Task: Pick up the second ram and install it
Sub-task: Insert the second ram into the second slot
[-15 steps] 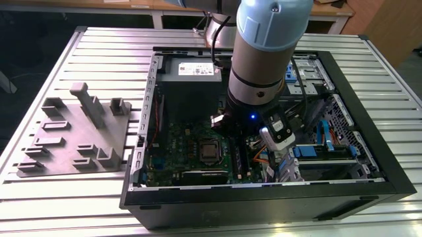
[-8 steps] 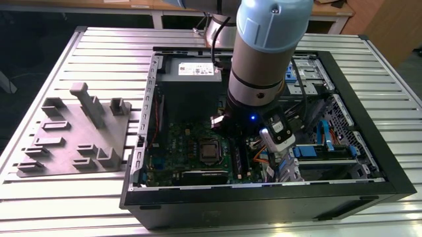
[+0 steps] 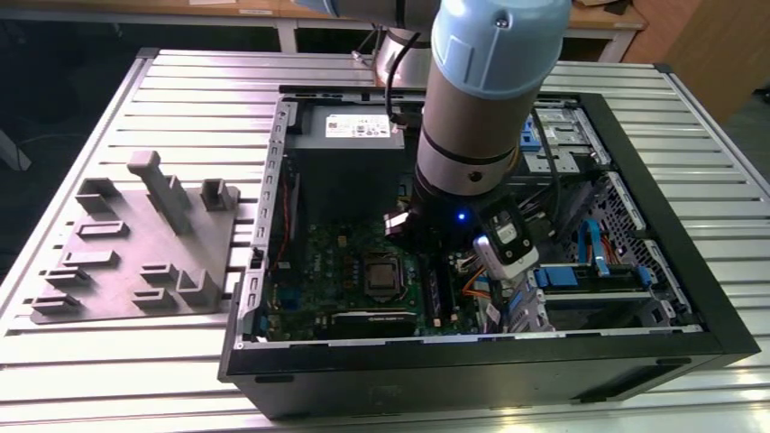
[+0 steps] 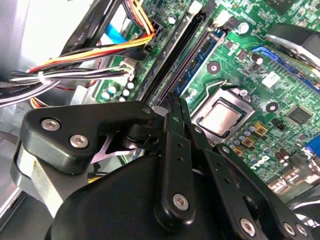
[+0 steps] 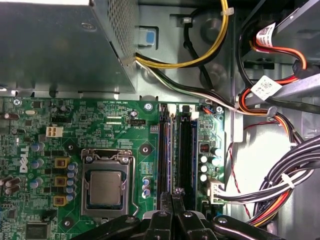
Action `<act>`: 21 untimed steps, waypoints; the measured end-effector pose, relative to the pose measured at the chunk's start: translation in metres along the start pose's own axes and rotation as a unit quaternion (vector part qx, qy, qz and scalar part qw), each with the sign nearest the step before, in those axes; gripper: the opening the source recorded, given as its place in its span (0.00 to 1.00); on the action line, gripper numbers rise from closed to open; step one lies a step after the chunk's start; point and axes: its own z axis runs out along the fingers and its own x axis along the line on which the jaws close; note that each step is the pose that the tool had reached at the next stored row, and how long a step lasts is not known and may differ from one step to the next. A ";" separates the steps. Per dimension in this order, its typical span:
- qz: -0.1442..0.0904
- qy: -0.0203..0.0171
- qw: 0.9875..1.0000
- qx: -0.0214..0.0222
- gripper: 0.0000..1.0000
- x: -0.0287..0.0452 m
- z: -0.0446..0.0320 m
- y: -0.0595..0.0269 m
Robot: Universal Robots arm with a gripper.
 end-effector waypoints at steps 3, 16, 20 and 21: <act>0.000 0.000 1.000 0.000 0.11 0.0000 0.0002 -0.0002; 0.000 0.000 1.000 0.000 0.11 0.0001 0.0035 -0.0004; 0.000 0.000 1.000 0.000 0.11 0.0001 0.0036 -0.0004; 0.000 0.000 1.000 0.000 0.11 0.0001 0.0036 -0.0004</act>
